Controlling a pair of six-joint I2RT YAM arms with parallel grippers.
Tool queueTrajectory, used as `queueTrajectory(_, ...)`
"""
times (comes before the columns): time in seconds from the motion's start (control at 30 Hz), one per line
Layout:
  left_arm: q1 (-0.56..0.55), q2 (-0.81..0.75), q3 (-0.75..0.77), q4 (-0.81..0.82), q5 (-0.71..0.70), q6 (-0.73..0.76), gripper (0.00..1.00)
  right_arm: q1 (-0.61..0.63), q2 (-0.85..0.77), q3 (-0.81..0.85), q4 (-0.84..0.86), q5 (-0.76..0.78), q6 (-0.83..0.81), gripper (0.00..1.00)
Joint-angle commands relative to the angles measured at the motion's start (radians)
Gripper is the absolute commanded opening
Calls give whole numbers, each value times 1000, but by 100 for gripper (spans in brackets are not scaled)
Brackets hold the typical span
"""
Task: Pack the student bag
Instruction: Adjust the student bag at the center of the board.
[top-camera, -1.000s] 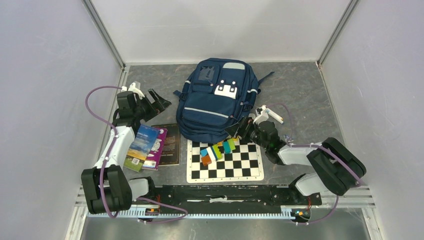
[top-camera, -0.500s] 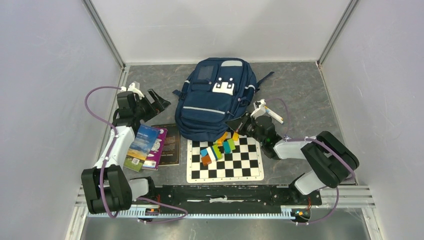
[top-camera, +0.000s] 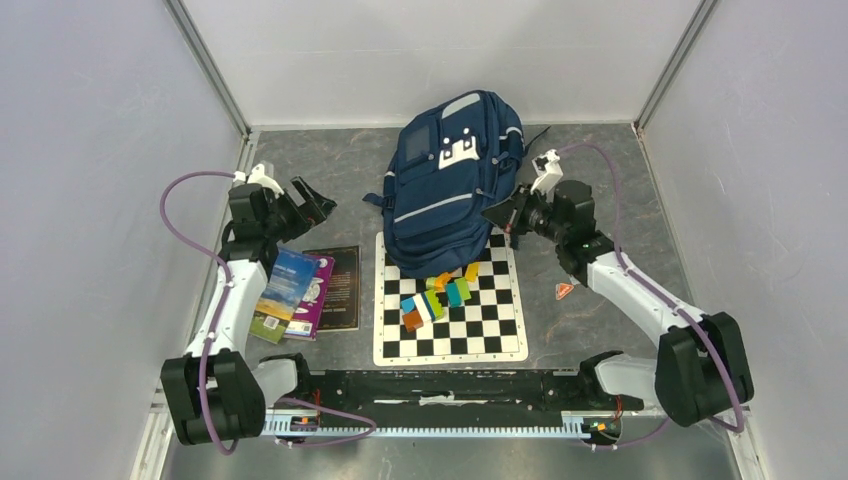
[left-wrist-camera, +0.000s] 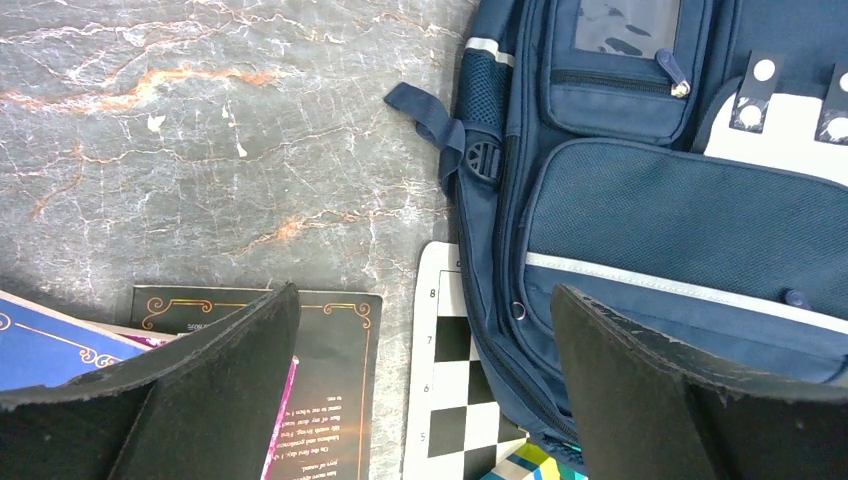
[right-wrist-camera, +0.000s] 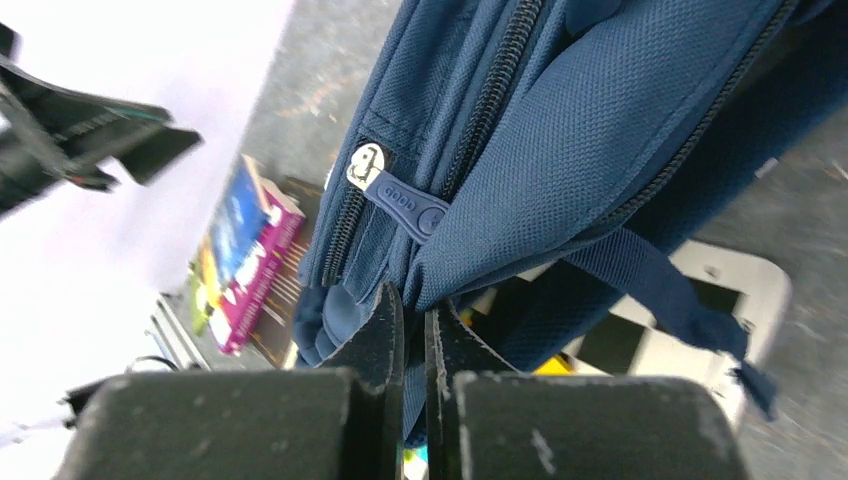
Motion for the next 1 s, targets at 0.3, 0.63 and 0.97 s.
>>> queueTrajectory(0.3,-48,5,13,41,50,38,100,-192,80,87,-268,87,-363,39)
queueTrajectory(0.63,-75,27,19,30,51,32,100,-138,-99,-1,-253,312,-486,95)
queueTrajectory(0.97,-86,62,19,32,71,24,100,317,-122,-31,-69,326,-815,96)
